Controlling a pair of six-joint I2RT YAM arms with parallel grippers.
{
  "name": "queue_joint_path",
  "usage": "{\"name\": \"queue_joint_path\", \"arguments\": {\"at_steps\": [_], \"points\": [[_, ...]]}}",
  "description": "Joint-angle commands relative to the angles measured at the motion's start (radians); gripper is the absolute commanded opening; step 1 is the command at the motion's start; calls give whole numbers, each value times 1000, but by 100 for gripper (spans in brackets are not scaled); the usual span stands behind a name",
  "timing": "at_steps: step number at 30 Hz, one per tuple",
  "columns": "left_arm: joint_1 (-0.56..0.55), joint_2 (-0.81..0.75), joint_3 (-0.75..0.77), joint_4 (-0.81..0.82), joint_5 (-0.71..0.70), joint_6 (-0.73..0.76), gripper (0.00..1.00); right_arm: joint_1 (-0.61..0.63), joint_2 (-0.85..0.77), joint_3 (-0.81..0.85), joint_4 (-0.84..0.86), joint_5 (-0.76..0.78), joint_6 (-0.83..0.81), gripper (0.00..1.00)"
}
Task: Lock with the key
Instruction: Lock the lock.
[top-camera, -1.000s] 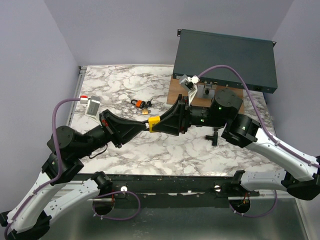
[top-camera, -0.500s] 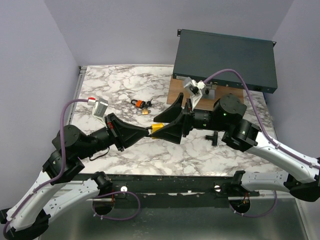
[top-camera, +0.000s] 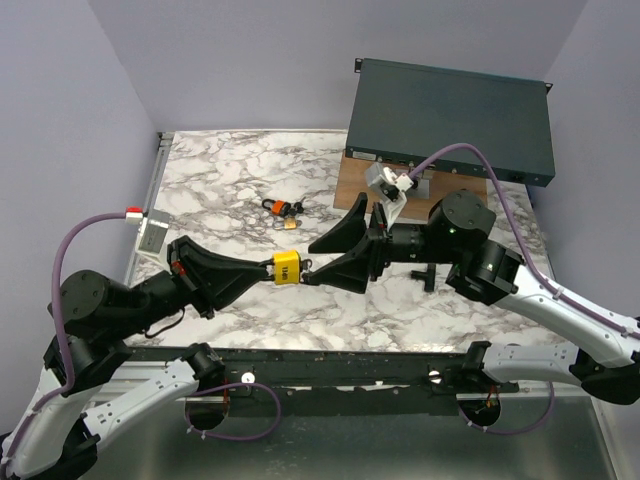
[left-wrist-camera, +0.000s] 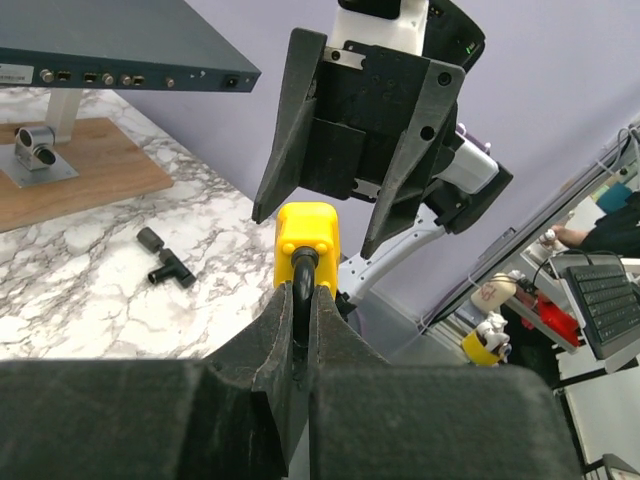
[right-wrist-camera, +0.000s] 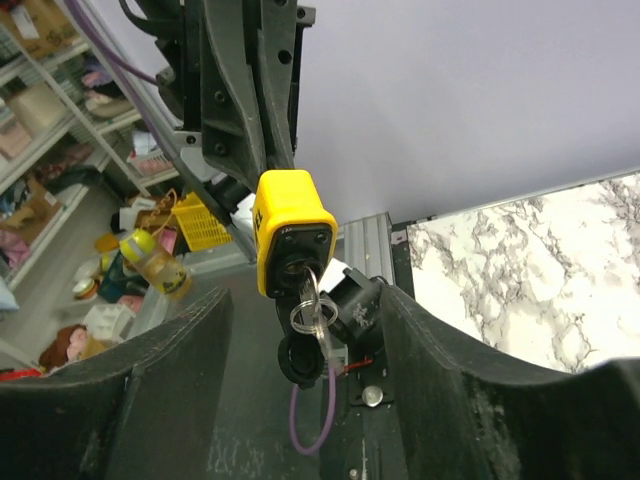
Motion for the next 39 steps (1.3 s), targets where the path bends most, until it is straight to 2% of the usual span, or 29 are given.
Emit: {"name": "queue_joint_path", "arguments": {"at_steps": [1, 7, 15, 25, 27, 33, 39], "points": [[-4, -22, 33, -16, -27, 27, 0, 5, 18, 16, 0, -89, -3, 59], [-5, -27, 36, -16, -34, 22, 0, 4, 41, 17, 46, -139, 14, 49], [-4, -23, 47, -8, -15, 14, 0, 5, 50, 3, 46, -116, 0, 58], [-4, -38, 51, -8, -17, -1, 0, 5, 71, 26, 32, -123, -11, 54], [-4, -38, 51, -9, -18, -3, 0, 5, 74, 27, 36, -124, -7, 47], [-5, -32, 53, -8, -16, -6, 0, 5, 74, 34, 37, -118, -7, 37], [-4, -36, 54, -12, -34, -7, 0, 4, 72, 35, 22, -108, -11, 18]]}}
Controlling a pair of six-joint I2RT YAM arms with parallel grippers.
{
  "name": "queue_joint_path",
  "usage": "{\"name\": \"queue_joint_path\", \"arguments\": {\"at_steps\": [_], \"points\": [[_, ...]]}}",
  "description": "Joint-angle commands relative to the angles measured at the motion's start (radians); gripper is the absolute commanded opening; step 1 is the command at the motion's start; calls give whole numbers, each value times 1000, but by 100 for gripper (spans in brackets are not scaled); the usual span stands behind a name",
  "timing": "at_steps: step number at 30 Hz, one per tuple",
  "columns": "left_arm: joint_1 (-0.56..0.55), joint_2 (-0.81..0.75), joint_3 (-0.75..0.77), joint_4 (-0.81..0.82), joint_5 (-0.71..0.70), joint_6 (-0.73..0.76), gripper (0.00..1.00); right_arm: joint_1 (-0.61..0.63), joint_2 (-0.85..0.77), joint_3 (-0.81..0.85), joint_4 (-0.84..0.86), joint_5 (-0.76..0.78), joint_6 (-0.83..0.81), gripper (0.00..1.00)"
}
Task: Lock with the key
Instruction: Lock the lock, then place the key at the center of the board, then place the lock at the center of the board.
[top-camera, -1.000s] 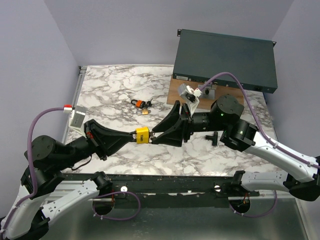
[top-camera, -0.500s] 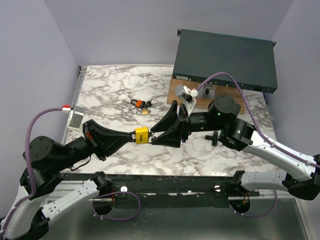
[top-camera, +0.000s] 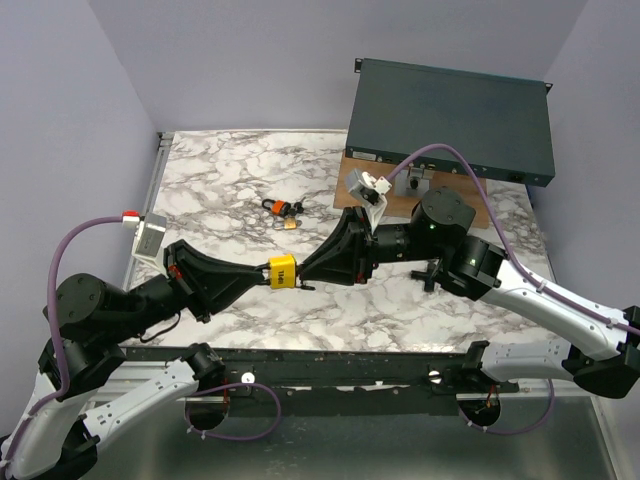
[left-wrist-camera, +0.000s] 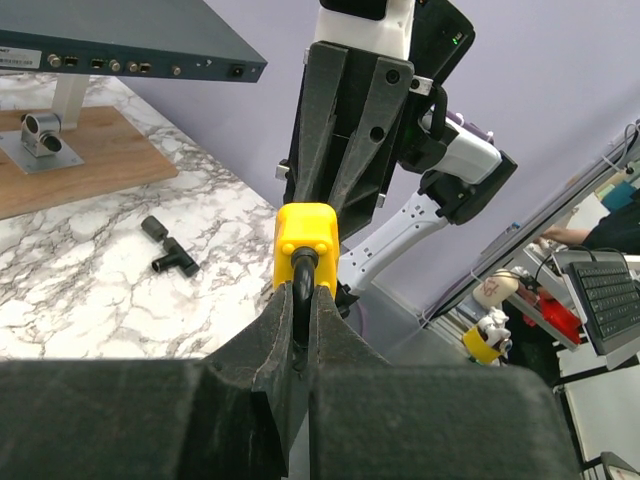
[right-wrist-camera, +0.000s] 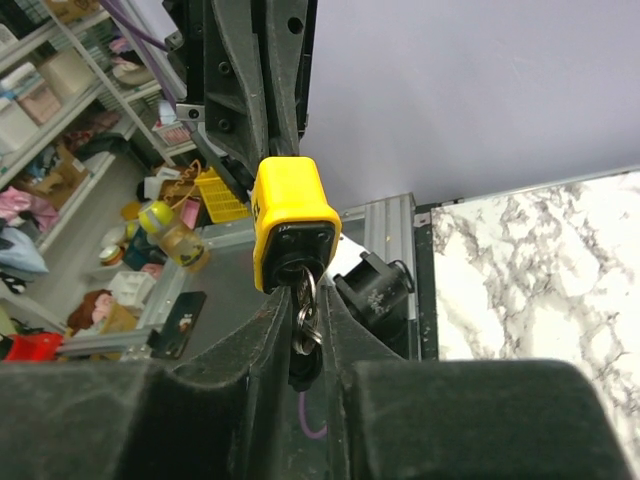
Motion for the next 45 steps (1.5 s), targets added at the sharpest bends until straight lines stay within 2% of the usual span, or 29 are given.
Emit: {"name": "queue_joint_path", "arguments": {"at_steps": [1, 4, 5, 25, 31, 37, 41, 45], "points": [[-4, -10, 43, 44, -28, -12, 0, 6, 0, 28, -3, 0, -12, 14], [-4, -8, 50, 41, -36, -12, 0, 5, -5, 19, -8, 3, -17, 2], [-5, -6, 54, 37, -39, -10, 0, 5, -8, 15, -8, 6, -21, 1], [-4, 57, 206, -96, -39, 97, 0, 5, -169, -57, -165, 158, -114, 1], [-4, 104, 256, -230, -218, 124, 0, 4, -179, -53, -261, 375, -125, 1], [-2, 175, 232, -294, -356, 72, 0, 2, -124, -57, -334, 539, -112, 1], [47, 227, 190, -291, -307, 23, 0, -38, -70, -85, -351, 547, -76, 1], [216, 236, 35, -185, -94, -37, 0, -103, -24, -132, -341, 536, -35, 1]]}}
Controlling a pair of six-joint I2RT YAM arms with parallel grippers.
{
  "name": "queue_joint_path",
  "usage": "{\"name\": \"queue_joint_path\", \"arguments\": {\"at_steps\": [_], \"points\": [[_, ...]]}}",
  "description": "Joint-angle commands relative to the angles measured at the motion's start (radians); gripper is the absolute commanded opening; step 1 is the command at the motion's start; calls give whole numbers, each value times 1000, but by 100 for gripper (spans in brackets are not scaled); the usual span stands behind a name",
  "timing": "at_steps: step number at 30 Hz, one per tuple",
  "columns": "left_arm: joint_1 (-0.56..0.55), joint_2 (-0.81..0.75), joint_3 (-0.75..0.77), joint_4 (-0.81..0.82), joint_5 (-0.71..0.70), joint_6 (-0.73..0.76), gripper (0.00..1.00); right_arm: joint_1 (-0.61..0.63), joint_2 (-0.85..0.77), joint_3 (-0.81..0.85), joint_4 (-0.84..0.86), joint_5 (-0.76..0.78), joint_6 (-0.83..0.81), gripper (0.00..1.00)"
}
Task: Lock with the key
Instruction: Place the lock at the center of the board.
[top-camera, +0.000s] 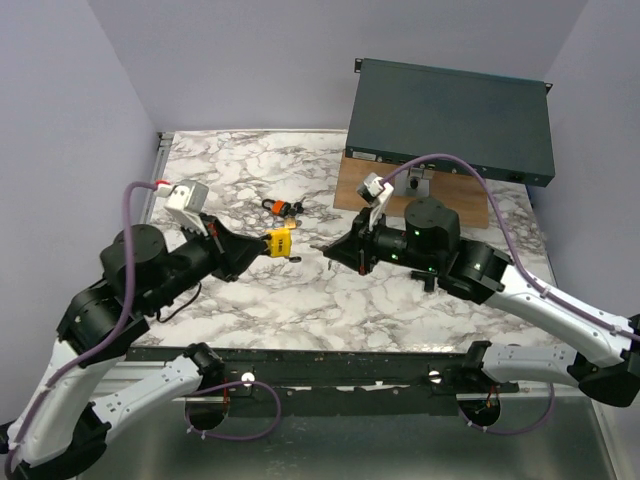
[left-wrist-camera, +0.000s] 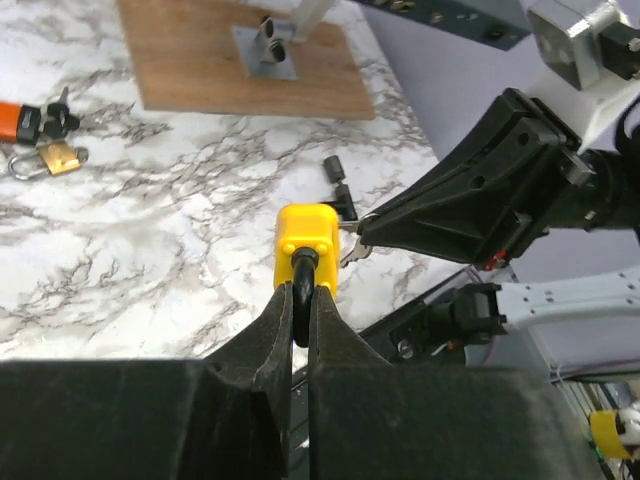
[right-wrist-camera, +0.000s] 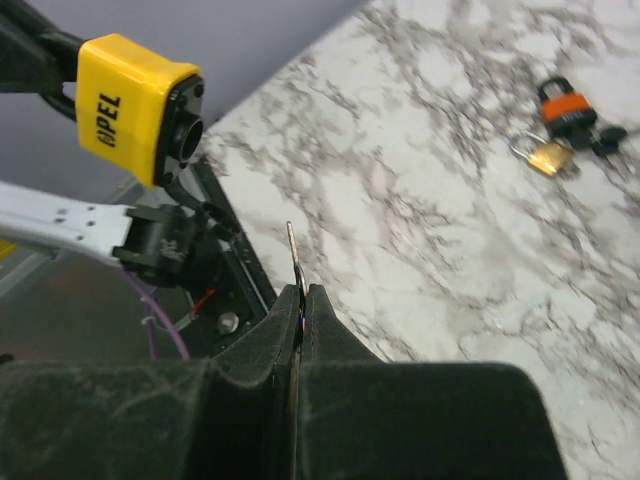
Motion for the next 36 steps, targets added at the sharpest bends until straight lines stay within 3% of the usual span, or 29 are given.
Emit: {"name": "queue_joint_path", "arguments": {"at_steps": [1, 4, 8, 14, 20, 25, 36], "points": [[188, -1, -169, 149, 236, -100, 0, -68, 46, -53, -26, 36, 59, 1], [301, -10, -333, 300, 371, -155, 0, -123, 86, -95, -2, 25, 103, 1], [386, -1, -512, 438, 428, -237, 0, -162, 150, -131, 22, 65, 137, 1], [553, -40, -672, 450, 301, -277, 0, -156, 319, -88, 109, -34, 171, 1], [864, -65, -826, 529, 306, -310, 0, -89, 604, 138, 116, -7, 147, 1], [1048, -65, -919, 607, 307, -339, 0, -77, 859, 342, 172, -54, 143, 1], [1170, 138, -973, 653, 260, -339, 0, -19, 1233, 746, 200, -96, 179, 1]]}}
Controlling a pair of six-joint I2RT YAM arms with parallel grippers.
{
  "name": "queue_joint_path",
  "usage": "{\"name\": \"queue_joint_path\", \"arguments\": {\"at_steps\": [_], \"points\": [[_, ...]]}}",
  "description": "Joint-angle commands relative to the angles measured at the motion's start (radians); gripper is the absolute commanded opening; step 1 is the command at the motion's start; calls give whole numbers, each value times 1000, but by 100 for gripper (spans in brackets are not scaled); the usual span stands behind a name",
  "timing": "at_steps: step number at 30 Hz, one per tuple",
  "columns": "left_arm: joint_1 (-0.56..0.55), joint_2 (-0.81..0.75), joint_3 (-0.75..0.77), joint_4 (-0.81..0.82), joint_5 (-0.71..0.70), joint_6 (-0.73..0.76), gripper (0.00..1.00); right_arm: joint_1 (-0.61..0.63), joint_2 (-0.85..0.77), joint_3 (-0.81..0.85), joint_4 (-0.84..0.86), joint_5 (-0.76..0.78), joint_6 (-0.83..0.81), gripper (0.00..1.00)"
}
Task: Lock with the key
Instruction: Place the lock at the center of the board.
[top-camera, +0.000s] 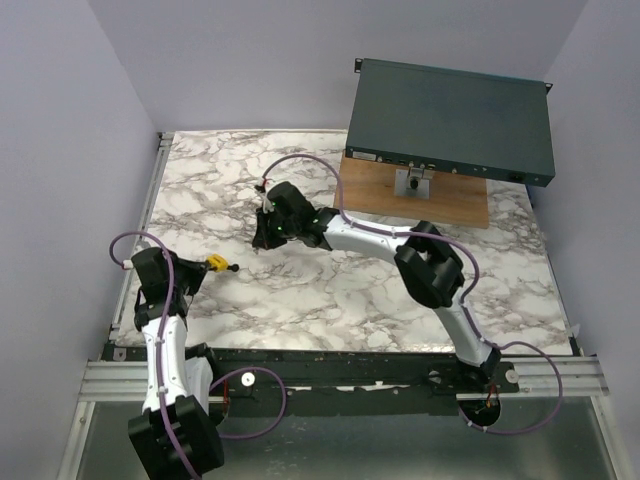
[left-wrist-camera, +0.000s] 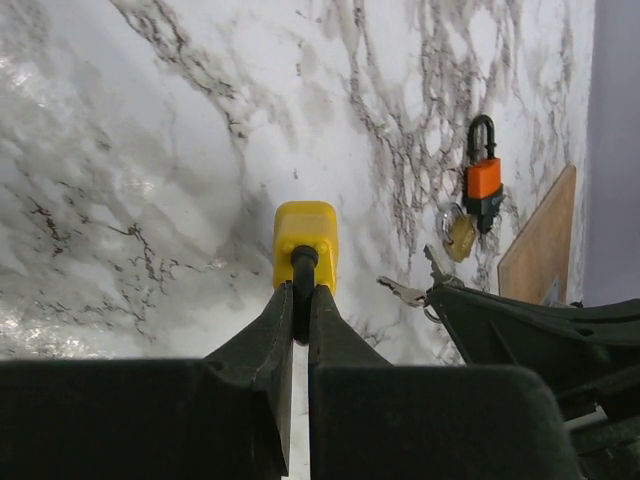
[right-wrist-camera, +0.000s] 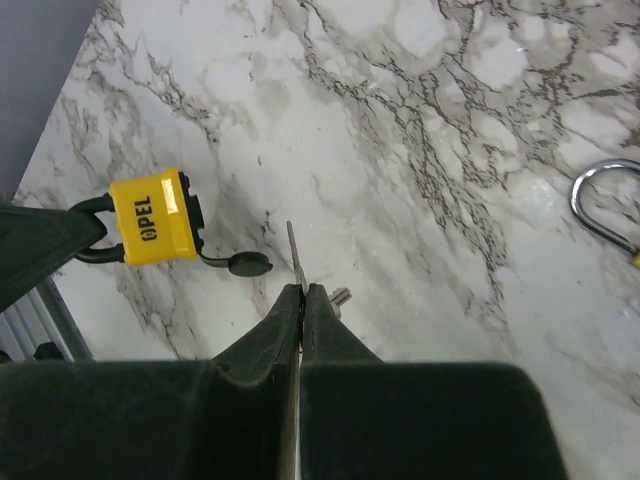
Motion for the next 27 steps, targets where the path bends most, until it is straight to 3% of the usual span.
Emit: {"name": "queue_joint_path", "arguments": {"at_steps": [1, 10, 12, 16, 17, 27], "points": [[40, 82, -24, 96, -24, -30, 0, 43, 106, 167, -4, -33, 25, 1], [72, 213, -7, 19, -99, -44, 0, 108, 255, 323, -58, 2, 50, 1], [74, 237, 13, -17, -118, -40, 10, 112, 268, 328, -59, 5, 56, 1], [76, 277, 49, -86, -169, -47, 45, 114, 288, 340, -59, 1, 68, 1], [76, 288, 54, -96, -175, -48, 50, 114, 291, 345, -60, 0, 73, 1], [74, 230, 123, -141, -185, -15, 65, 128, 247, 326, -58, 38, 64, 1]]}}
